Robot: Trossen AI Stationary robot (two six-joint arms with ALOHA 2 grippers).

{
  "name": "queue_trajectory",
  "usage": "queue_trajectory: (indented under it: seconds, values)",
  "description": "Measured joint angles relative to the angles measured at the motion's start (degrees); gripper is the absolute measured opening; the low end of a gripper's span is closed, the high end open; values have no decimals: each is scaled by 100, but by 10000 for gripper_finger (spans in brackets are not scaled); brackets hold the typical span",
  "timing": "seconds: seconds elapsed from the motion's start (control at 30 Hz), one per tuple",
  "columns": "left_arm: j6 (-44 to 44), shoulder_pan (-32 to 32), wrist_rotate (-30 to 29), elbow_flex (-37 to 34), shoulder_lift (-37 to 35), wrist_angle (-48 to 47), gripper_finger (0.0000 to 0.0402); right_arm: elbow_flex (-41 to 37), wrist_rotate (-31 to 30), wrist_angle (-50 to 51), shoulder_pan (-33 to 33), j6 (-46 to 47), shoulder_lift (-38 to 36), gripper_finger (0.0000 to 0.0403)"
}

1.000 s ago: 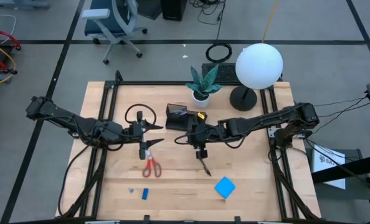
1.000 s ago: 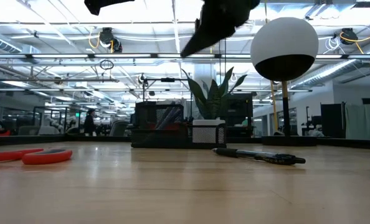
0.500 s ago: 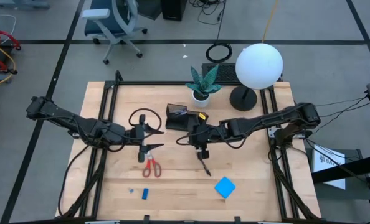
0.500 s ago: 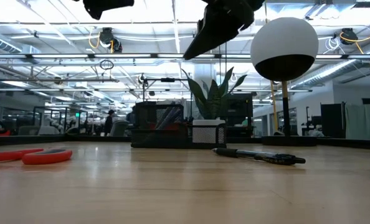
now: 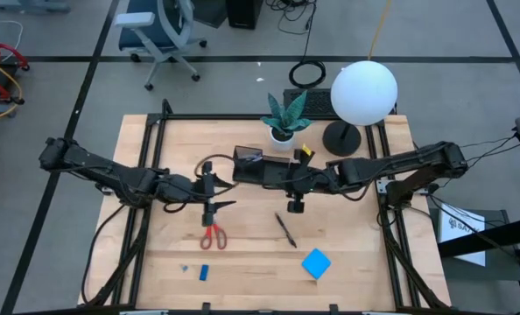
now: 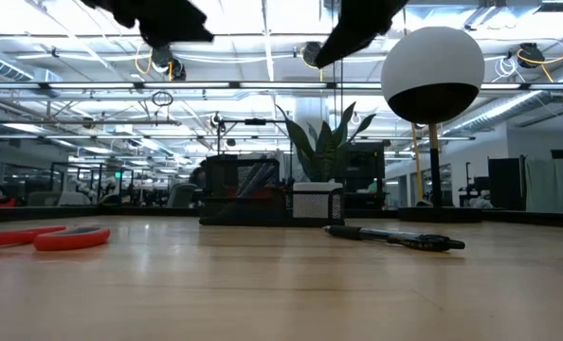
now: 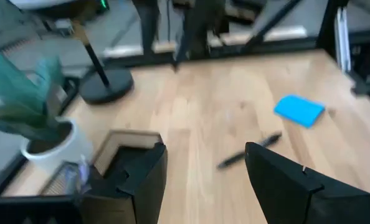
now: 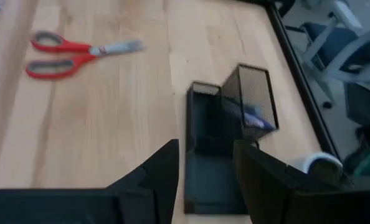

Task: Pick and place office supplies into organizer
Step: Put the black pen into the black desk organizer

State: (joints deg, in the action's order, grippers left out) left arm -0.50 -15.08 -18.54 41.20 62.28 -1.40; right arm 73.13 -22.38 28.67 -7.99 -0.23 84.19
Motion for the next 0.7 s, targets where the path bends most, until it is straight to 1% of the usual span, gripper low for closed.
queue_trajectory:
  seconds: [0.17, 0.3, 0.47, 0.53, 0.63, 0.7]
  values:
    - [176, 209, 353, 363, 663, -341, 223, -314, -29, -91, 34, 1, -208, 144]
    - [378, 233, 363, 760, 1301, -810, 223, -480, -36, -170, 107, 3, -413, 144]
    - [857, 233, 655, 1179, 2050, -831, 223, -723, -36, -452, 142, 3, -725, 144]
    - [999, 231, 672, 1397, 2366, -836, 223, -830, -36, -503, 142, 5, -844, 144]
    - [1154, 233, 674, 1702, 2765, -1111, 223, -986, -42, -535, 142, 24, -1046, 144]
    - [1268, 233, 673, 1886, 3026, -1188, 223, -1068, -173, -517, 141, 91, -1188, 144]
